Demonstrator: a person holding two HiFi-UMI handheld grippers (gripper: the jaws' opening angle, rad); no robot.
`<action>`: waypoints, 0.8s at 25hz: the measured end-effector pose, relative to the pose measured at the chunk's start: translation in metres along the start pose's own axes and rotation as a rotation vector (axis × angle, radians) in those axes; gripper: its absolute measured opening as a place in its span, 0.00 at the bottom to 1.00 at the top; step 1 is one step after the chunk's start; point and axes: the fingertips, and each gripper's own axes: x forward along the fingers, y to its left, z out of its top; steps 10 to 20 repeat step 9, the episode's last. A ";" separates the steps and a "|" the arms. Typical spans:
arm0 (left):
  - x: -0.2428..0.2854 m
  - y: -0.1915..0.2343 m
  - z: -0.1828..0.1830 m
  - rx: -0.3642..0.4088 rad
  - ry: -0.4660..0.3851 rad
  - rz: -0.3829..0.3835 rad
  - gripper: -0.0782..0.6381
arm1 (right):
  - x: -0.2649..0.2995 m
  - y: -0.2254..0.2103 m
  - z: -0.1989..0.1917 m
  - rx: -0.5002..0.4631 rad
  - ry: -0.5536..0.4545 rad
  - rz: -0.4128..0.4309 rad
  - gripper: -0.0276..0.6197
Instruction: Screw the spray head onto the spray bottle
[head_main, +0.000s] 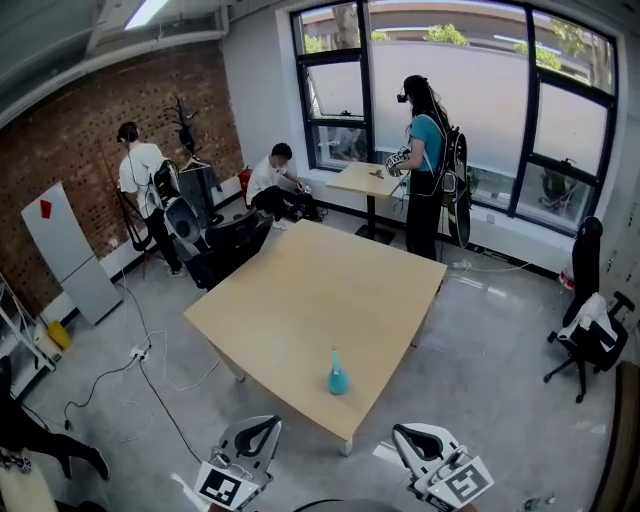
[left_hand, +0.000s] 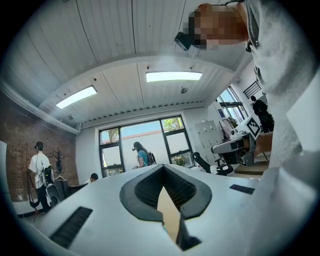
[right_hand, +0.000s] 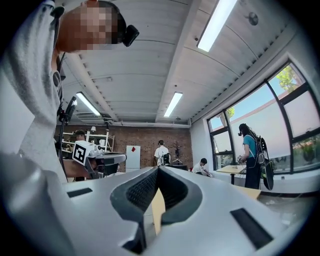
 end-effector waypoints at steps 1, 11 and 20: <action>-0.002 -0.001 0.002 -0.006 -0.006 -0.002 0.12 | -0.002 0.002 -0.003 0.003 0.005 -0.002 0.05; -0.014 0.027 -0.005 -0.054 -0.004 0.029 0.11 | 0.022 0.007 -0.009 -0.007 0.032 0.012 0.05; -0.014 0.027 -0.005 -0.054 -0.004 0.029 0.11 | 0.022 0.007 -0.009 -0.007 0.032 0.012 0.05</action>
